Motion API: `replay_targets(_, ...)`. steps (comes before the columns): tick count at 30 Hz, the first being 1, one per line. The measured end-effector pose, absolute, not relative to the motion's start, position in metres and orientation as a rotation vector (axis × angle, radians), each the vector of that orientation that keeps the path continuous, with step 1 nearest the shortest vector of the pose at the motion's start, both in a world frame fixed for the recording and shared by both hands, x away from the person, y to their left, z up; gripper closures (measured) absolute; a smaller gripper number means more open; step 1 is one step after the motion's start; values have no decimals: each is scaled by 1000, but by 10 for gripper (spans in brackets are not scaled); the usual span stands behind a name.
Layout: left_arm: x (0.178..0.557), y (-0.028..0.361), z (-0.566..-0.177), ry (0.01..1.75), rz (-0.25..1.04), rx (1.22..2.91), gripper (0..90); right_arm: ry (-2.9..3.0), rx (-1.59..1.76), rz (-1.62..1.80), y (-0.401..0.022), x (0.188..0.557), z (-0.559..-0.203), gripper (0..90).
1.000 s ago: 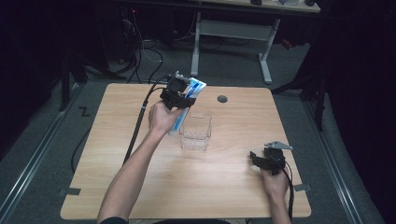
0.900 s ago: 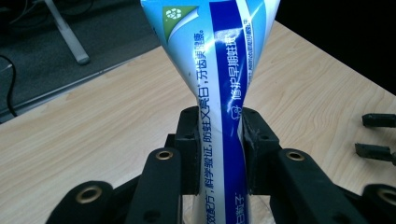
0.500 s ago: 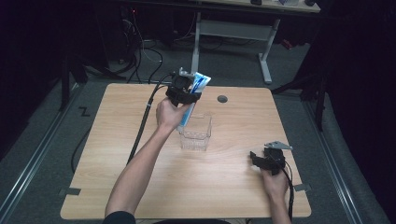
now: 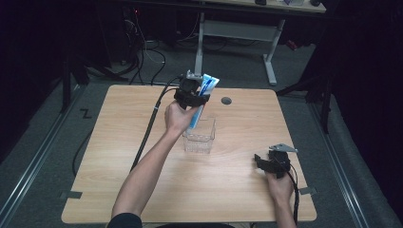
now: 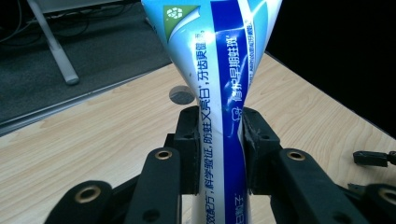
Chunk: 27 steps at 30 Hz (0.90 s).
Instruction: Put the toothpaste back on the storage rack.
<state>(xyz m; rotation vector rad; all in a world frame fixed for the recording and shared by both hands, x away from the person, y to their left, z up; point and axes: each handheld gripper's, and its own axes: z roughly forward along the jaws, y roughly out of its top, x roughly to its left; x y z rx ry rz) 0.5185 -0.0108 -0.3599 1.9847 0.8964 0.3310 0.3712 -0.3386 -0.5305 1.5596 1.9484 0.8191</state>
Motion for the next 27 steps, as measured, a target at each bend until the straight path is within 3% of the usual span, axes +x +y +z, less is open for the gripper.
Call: replay_targets(27,520,-24,-377,892,313,2053,707,1949,1560,817,-339,371,-530,325)
